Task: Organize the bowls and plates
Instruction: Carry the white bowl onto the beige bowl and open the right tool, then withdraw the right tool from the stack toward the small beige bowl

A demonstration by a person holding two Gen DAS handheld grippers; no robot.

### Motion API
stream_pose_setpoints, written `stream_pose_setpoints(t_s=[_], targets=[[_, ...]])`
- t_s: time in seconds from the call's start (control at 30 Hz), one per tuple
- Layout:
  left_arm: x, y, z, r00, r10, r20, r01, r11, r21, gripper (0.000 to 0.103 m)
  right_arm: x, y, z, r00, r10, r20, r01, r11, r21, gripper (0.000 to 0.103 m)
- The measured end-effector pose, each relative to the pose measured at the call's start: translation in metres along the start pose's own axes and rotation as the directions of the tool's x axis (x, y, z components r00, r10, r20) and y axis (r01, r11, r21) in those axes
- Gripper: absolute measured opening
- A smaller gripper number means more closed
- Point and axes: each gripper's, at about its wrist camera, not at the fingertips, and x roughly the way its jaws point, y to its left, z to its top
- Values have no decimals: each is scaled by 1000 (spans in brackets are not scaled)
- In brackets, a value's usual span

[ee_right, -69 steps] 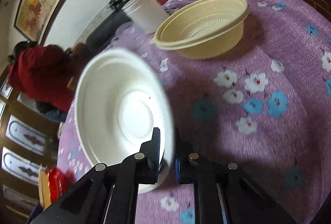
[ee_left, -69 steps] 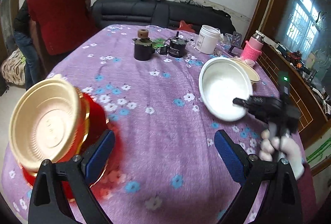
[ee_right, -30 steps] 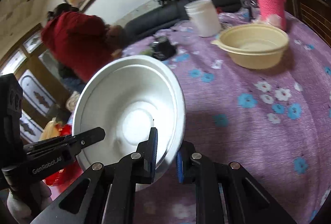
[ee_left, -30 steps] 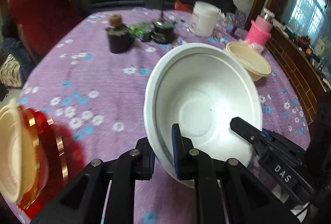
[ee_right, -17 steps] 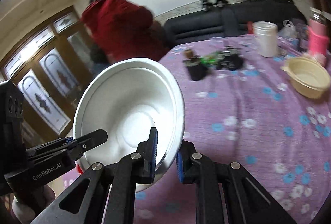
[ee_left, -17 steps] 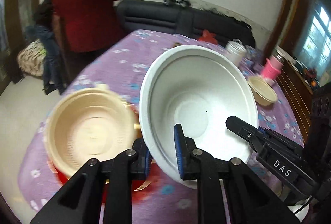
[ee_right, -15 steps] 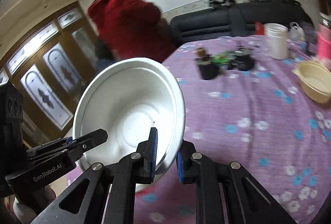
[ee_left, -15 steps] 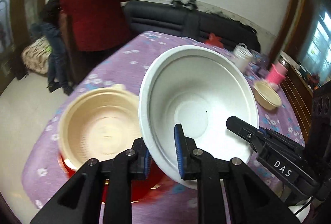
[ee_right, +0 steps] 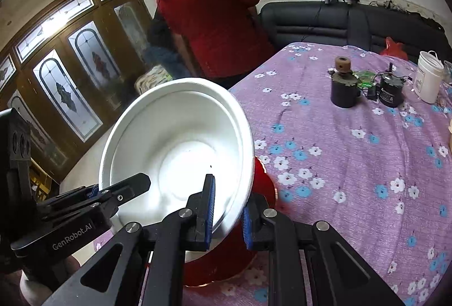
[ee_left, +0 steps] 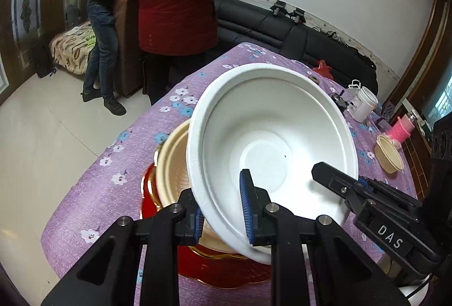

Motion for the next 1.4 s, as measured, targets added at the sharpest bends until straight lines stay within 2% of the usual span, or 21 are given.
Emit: stream_pose_setpoints(t_s=[0.1, 0.2, 0.3, 0.33, 0.37, 0.4, 0.43, 0.47, 0.73, 0.83, 0.93, 1.0, 1.1, 1.2, 1.4], targets=[[1, 7, 1, 1000, 8, -2, -8, 1000, -14, 20, 6, 7, 0, 1000, -6, -15, 6, 1000, -16, 20], [4, 15, -1, 999, 34, -8, -34, 999, -30, 31, 13, 15, 0, 1000, -11, -28, 10, 1000, -29, 20], [-4, 19, -4, 998, 59, 22, -58, 998, -30, 44, 20, 19, -1, 999, -36, -24, 35, 998, -53, 22], [-5, 17, -3, 997, 72, 35, -71, 997, -26, 55, 22, 20, -2, 999, -49, -22, 48, 997, -63, 28], [-10, 17, -4, 995, 87, 56, -86, 996, -20, 65, 25, 21, -3, 998, -63, -19, 62, 995, -73, 41], [-16, 17, -5, 991, 102, 86, -101, 995, -15, 67, 26, 23, -4, 997, -73, -14, 71, 994, -81, 48], [-19, 18, -6, 989, 108, 98, -107, 994, -13, 69, 27, 24, -5, 997, -80, -5, 79, 993, -89, 59], [-24, 17, -7, 987, 115, 116, -115, 993, -8, 69, 26, 25, -7, 996, -90, 9, 90, 991, -98, 62], [-37, 20, -17, 985, 102, 139, -99, 995, -28, 73, -1, 21, -11, 988, -109, 110, 117, 991, -68, 63], [-46, 15, -24, 979, 117, 169, -114, 993, -27, 79, -20, 14, -19, 981, -124, 152, 131, 990, -42, 66], [-56, 2, -33, 964, 148, 222, -151, 989, -2, 86, -37, 4, -29, 974, -139, 177, 141, 990, 4, 69], [-61, -10, -39, 944, 194, 265, -207, 978, 22, 93, -49, -6, -38, 970, -156, 188, 149, 988, 50, 71], [-64, -28, -45, 928, 222, 300, -251, 966, 60, 96, -63, -22, -53, 966, -167, 198, 145, 982, 124, 72], [-61, -39, -48, 940, 199, 275, -233, 968, 95, 96, -69, -33, -66, 968, -167, 187, 133, 975, 181, 73], [-56, -58, -59, 949, 196, 247, -235, 961, 142, 96, -71, -49, -87, 976, -149, 159, 108, 964, 242, 73]])
